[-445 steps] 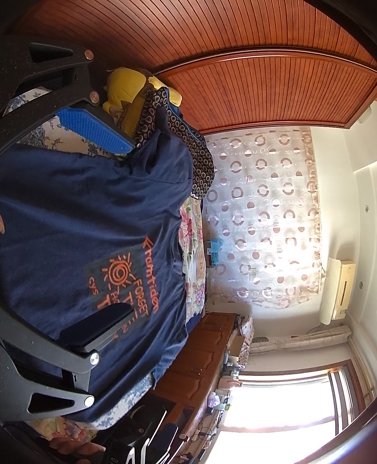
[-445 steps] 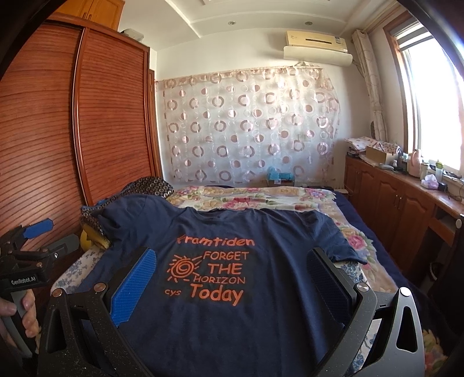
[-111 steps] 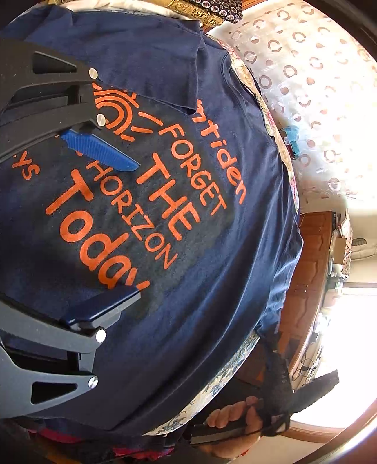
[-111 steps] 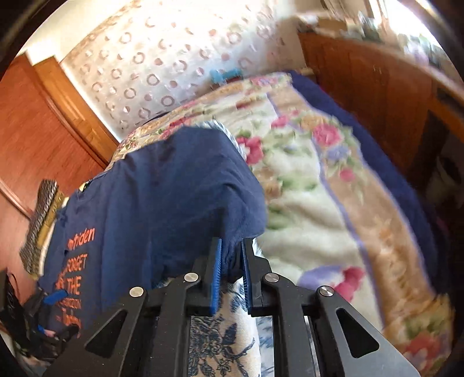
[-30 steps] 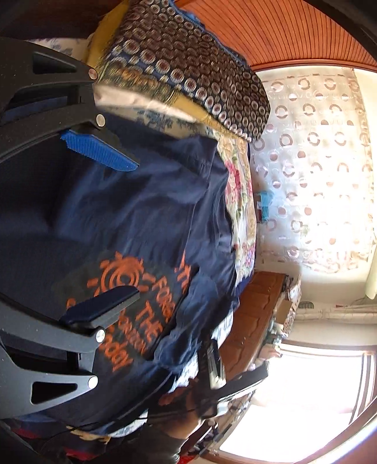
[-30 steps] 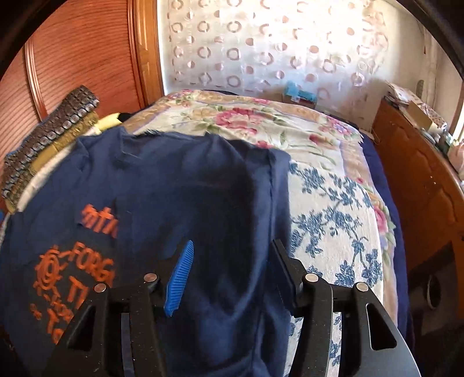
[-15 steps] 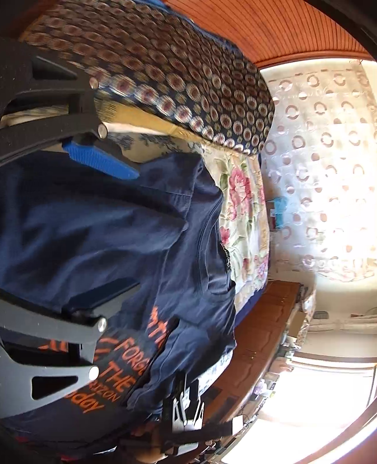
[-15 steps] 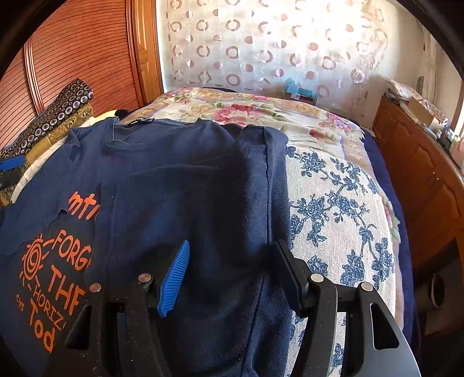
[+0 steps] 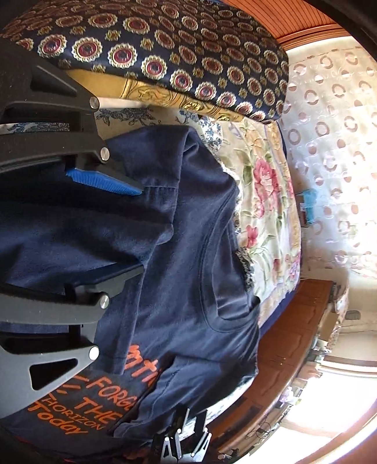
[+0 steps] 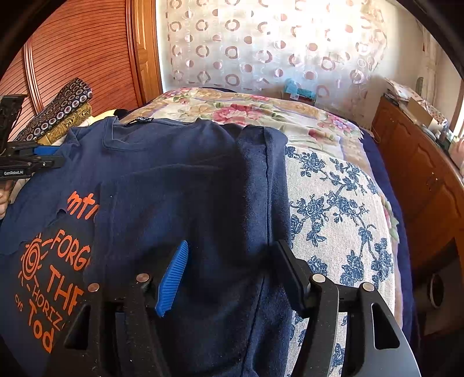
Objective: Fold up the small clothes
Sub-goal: 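Grasp the folded shirt layers near the collar with the left tool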
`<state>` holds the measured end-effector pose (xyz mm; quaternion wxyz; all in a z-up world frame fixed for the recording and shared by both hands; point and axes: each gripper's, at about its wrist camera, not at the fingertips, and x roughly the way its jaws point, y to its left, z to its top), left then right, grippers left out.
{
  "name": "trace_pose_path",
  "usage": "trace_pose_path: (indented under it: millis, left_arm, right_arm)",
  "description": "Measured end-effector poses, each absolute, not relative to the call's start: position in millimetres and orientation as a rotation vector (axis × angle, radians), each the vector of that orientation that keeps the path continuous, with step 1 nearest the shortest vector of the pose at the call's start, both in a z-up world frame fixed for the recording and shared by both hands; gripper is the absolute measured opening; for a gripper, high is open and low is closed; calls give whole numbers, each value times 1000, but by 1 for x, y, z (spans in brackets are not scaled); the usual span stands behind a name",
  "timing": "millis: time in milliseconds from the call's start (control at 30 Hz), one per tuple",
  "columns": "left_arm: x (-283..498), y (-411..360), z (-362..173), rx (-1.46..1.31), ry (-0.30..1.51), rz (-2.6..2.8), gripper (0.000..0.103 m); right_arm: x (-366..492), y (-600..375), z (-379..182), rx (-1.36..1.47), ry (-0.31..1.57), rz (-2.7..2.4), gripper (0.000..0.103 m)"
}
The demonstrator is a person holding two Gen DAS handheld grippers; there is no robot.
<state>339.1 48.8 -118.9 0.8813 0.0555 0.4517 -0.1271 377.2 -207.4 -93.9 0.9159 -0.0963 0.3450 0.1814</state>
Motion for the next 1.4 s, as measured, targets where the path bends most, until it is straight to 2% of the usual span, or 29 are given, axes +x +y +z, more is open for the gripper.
trace_pose_path:
  millis: [33,100,167,500,667,867,1133,1267,1300,1333,1367,1400]
  left_arm:
    - [340,47,-119,122,943,-268,43]
    - [342,45,-120,131,945,-273,24]
    - [340,45,-118,125,935,-289,10]
    - [316,94,-57,61,749,-191,7]
    - [310,108,-55,80,751,-168,7]
    - [310,112,-57,76,745,-181,7]
    - [316,103,-59,69,740,-184,7]
    - [313,108,-59,60,736,-177,6]
    - [311,110,-57,56,733,-178,6]
    - [309,111,-55,57,727,-176,5]
    - [306,113,-52,60,717,-171,5]
    - [303,115,-47,61,705,-164,5]
  right_arm:
    - [377,-207,-94,-199,710,373,64]
    - [377,-207,-94,-199,710,373,64]
    - [377,-207,-94,-198,710,373,64]
    - [377,-209,-94,-198,710,376,64]
    - [376,-211,-91,-205,718,393,64]
    - [390,-225,-56,-141,674,425,64]
    - [460,-222,-70,-157,778,389,63]
    - [481,-217,-75,-122,796,381,53]
    - [481,-216,-74,-131,791,379,42]
    - [481,-212,-74,-139,789,390,21]
    - [478,-208,-72,-150,788,401,9]
    - [475,-207,-71,-169,780,401,5]
